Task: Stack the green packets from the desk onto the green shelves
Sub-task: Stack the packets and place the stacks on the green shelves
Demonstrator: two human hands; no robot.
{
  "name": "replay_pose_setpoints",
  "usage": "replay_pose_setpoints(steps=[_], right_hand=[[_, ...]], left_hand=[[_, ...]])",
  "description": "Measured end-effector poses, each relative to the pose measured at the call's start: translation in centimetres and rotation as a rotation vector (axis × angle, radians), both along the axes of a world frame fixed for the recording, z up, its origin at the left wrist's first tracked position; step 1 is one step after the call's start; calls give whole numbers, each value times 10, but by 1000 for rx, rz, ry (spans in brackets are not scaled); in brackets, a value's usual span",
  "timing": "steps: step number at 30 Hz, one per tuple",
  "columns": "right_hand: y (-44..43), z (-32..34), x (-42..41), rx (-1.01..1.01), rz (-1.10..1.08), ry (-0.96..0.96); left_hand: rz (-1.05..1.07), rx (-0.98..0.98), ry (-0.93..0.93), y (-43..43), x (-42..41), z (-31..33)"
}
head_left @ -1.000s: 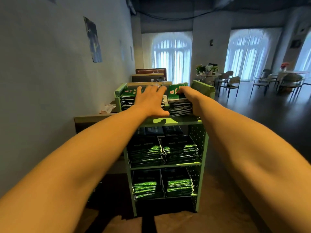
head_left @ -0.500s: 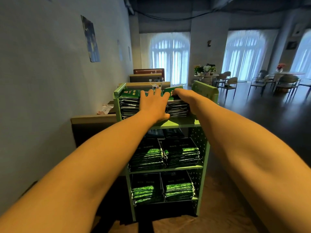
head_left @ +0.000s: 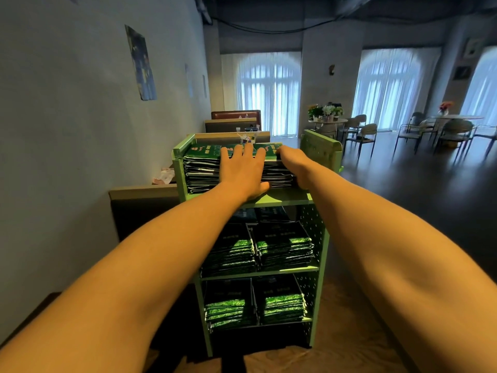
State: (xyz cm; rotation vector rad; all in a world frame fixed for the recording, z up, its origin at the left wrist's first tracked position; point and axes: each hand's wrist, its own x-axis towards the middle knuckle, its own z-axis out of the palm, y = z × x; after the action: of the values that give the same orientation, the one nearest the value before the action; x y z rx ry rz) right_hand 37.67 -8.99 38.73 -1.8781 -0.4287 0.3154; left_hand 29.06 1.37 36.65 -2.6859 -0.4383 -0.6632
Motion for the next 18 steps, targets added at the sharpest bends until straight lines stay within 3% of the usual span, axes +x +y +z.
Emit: replay_pose_setpoints(steps=[7, 12, 18], right_hand=[[3, 0, 0, 7, -61, -108], [-6, -1, -11, 80, -253, -357], [-11, 2, -38, 151, -263, -607]], left_hand=[[6, 7, -6, 4, -3, 2], [-57, -29, -17, 5, -14, 6], [-215, -109, -255, 5, -41, 22]])
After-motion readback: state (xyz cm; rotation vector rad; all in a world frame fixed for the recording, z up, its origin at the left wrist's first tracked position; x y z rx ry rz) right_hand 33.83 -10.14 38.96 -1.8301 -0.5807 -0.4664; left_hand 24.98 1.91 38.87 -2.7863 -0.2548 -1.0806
